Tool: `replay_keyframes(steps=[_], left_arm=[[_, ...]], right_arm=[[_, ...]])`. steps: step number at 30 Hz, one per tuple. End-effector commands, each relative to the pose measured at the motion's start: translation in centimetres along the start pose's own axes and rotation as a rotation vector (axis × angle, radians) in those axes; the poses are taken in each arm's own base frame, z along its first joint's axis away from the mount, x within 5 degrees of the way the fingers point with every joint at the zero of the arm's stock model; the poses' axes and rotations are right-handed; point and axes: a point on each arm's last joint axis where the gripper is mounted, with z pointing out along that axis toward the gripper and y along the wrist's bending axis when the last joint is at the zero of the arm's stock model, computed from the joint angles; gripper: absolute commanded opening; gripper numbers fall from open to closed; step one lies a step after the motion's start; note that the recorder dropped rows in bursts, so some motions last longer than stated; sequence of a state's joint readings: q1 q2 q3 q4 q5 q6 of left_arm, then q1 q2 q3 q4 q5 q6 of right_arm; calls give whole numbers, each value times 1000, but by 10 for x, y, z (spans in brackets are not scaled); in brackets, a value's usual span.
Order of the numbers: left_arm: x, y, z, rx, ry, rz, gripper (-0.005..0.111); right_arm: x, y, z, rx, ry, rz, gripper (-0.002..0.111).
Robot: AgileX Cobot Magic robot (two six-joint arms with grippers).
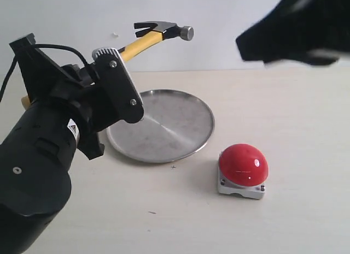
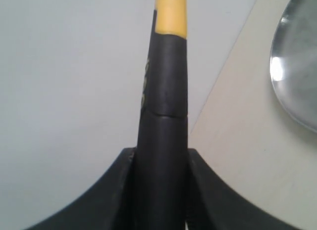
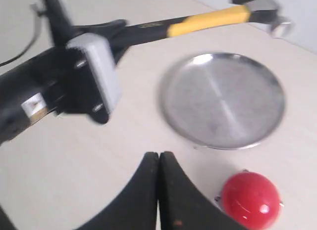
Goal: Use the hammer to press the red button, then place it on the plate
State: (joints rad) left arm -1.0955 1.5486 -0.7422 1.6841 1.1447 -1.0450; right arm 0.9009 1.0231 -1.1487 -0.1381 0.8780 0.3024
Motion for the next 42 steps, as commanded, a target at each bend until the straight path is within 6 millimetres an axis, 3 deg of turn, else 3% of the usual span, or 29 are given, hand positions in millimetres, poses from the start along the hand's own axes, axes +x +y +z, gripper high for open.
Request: replay_keyframes(steps=[1,5,11,15,21,27,32,35,38,42], left_arm=[[-2,13,-1,-100,-10,84,0],[-2,13,-1,-100,-8,128,0],[-8,9,-10,-89,-46,139,0],[-14,4,-20,-77,-90,145,0],[-16,3,-22,-74,-99,140,0],[-16,3,-22,-73,-100,117,0],[-19,-3,-23,-11,-139,126,0],[-20,-4,-23,5,-150,141,0],[-20,-5,-23,10,-154,158,0],[-20,-5,-23,8,-154,177,0]], right_arm=[[-32,-3,7,134,75,102,0],[-51,1,21,154,60,135,5],[-54,-16,58,255,162,107,31],[-48,-29,71,281,292,-96,34],[-43,-48,59,191,397,-318,23],[-46,-68,54,269,464,-682,23],[-45,-66,55,210,476,-796,19],[-43,-58,58,44,482,-1113,13],[-41,-51,69,-129,467,-1417,17],[-41,-51,91,-176,454,-1484,36]])
